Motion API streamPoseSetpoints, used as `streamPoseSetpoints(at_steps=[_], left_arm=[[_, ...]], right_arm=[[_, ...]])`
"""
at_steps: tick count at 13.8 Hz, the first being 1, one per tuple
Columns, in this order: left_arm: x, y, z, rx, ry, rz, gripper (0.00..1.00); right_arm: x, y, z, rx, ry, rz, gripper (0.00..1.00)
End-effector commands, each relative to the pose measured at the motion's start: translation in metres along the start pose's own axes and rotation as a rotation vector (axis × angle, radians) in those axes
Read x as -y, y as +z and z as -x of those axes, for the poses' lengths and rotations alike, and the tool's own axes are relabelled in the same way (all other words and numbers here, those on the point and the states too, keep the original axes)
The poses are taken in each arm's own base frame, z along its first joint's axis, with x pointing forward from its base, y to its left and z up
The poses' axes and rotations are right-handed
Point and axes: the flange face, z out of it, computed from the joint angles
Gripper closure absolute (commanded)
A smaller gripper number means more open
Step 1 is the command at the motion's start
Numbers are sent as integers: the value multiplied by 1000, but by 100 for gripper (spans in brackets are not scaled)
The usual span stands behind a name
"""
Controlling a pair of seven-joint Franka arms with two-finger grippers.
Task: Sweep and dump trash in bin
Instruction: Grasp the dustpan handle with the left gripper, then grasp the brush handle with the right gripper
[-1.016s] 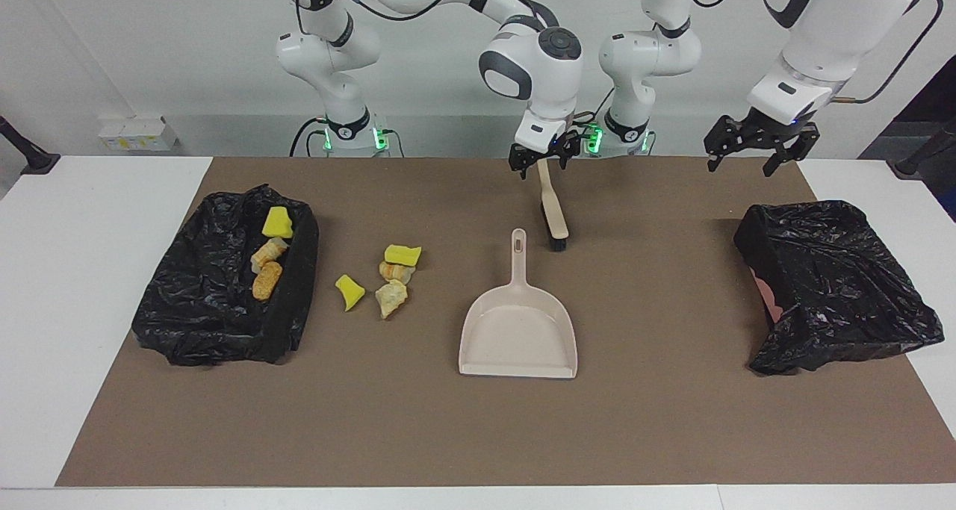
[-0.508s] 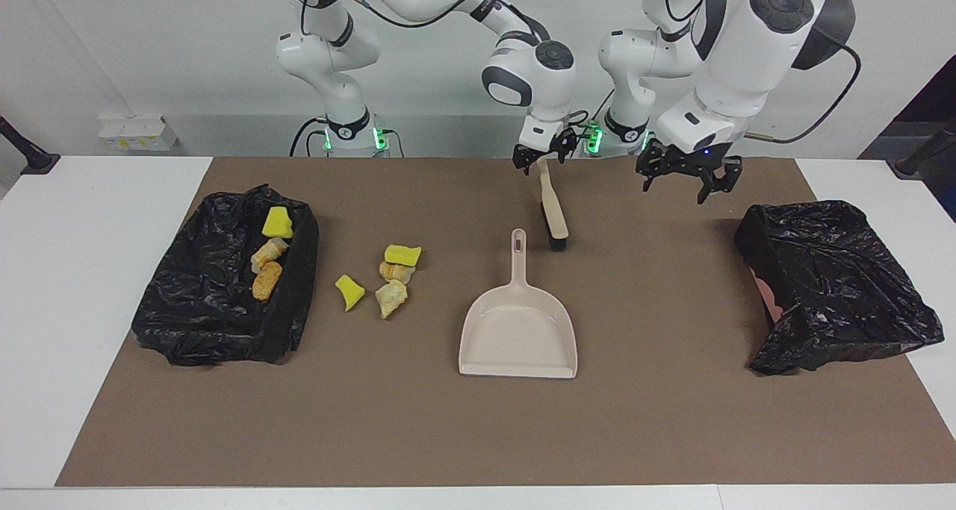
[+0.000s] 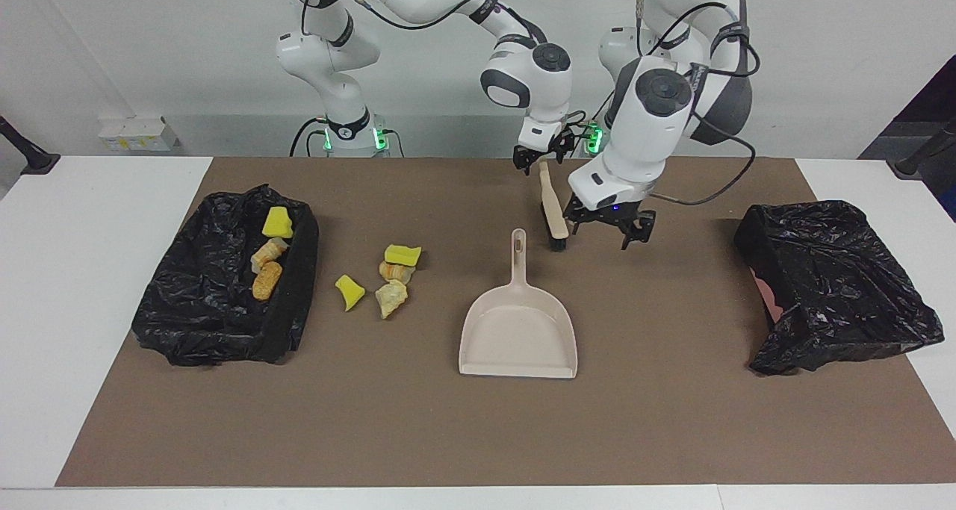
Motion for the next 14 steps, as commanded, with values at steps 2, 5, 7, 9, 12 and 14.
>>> streamPoseSetpoints(at_steps=[2, 5, 7, 9, 12, 14], left_arm=[[-52, 41, -18, -39, -61, 18, 0], [-68, 65, -23, -31, -51, 31, 0], [-72, 81, -23, -12, -76, 47, 0], [-98, 101, -20, 10, -154, 59, 0], [-101, 113, -18, 24, -204, 64, 0], [-100, 114, -17, 30, -205, 63, 46]], right_arm=[[-3, 3, 3, -25, -48, 11, 98], [-5, 1, 2, -15, -35, 25, 100], [-11, -6, 0, 9, -25, 66, 100], [-18, -34, 1, 24, -23, 140, 100], [-48, -65, 6, 31, -9, 245, 100], [-76, -83, 13, 82, 19, 339, 100]])
